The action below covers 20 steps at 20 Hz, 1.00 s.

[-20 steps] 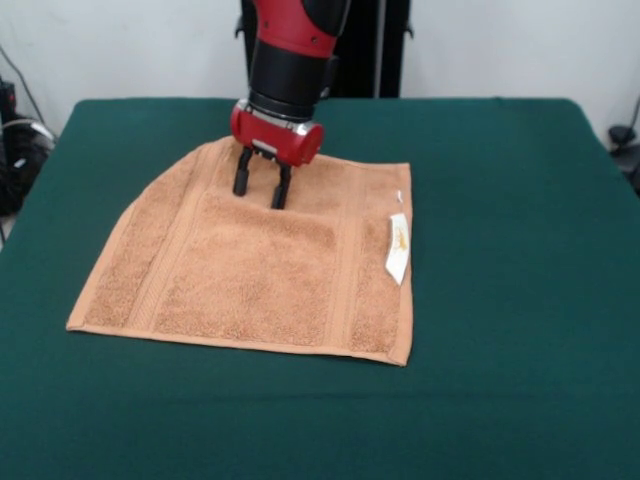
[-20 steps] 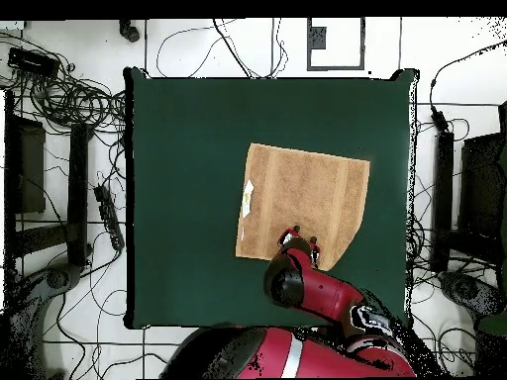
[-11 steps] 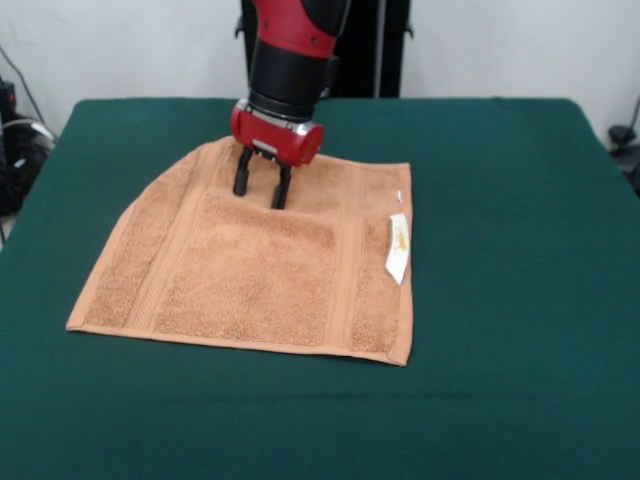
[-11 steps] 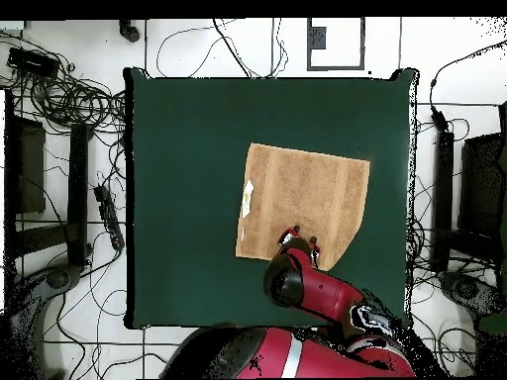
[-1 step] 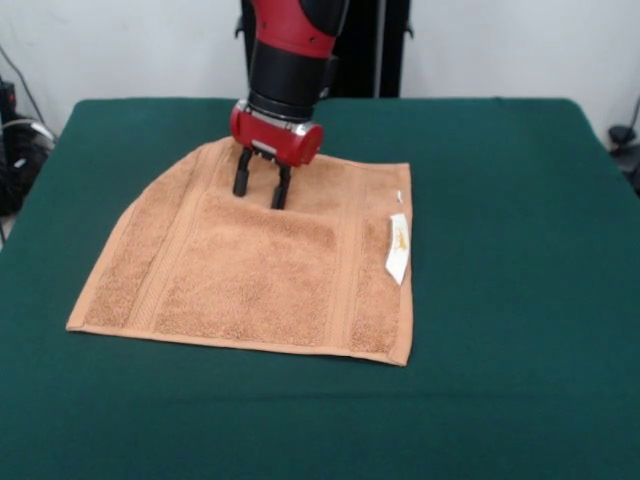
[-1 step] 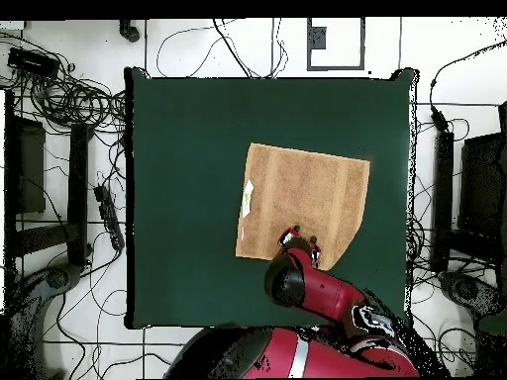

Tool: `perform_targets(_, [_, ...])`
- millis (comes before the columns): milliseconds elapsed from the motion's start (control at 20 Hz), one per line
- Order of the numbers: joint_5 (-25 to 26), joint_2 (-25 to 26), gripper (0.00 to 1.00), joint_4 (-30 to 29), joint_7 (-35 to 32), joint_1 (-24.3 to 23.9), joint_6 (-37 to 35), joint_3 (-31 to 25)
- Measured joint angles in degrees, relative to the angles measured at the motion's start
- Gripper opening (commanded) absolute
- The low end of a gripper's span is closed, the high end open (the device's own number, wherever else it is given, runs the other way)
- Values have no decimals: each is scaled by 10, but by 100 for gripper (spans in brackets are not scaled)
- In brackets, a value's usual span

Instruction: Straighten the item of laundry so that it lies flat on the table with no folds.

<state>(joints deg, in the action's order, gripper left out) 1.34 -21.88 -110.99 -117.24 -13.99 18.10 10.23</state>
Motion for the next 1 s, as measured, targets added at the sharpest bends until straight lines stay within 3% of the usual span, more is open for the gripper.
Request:
perform_targets(350, [-19,0,100,0,0,6,-8,2])
perform_targets(550, [-77,2,100,1,0,28,-18,9])
perform_targets(700, [-138,6,100,2,0,52,-19,14])
perform_targets(750, [-190,10,100,7,0,71,-19,16])
perform_targets(900, [-244,16,100,13,-1,92,-19,18])
perform_targets(950, [-297,20,100,19,-2,111,-19,19])
perform_targets(1000, [-317,22,100,21,-3,118,-19,19])
